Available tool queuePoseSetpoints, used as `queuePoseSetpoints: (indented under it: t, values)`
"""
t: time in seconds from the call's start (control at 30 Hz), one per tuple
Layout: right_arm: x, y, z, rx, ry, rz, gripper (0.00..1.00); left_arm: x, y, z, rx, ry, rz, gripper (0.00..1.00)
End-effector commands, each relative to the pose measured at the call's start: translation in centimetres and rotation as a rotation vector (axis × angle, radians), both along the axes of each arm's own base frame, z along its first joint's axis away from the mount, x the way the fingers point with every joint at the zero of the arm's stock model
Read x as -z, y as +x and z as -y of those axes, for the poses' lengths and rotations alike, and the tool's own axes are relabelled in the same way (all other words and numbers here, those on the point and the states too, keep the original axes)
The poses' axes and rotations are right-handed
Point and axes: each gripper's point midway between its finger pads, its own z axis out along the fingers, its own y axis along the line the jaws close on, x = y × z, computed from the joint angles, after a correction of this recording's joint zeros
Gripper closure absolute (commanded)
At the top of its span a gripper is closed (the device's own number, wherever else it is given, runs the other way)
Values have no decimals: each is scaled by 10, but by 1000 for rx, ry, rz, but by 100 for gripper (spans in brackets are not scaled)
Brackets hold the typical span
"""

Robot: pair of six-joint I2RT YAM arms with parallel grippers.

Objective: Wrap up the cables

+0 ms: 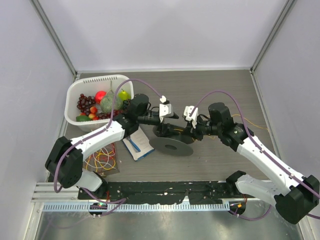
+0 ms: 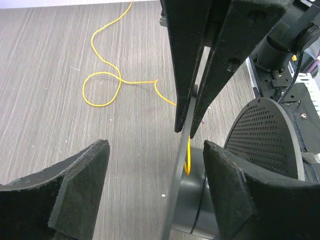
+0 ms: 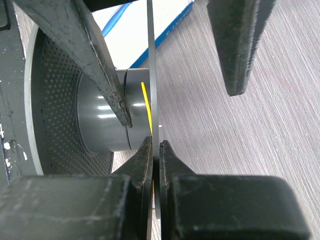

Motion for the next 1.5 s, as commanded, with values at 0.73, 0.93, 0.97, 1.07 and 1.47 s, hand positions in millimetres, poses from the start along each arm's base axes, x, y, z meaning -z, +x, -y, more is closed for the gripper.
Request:
queuePoseSetpoints:
  t: [0.73, 0.93, 0.97, 1.07, 1.47]
  values:
    - [-46, 18, -3, -37, 30, 249, 99, -20, -12, -3, 125, 70, 120, 33]
    - [-49, 19, -5, -43, 38, 249, 99, -18, -7, 2, 105, 77, 127, 38]
    - [-50, 19, -5, -43, 41, 253, 99, -17, -7, 4, 104, 78, 130, 40]
    - [-48, 18, -5, -44, 37, 251, 99, -16, -2, 4, 85, 82, 140, 48]
    - [-47, 17, -3, -38, 36, 245, 99, -12, 2, 7, 57, 89, 160, 89]
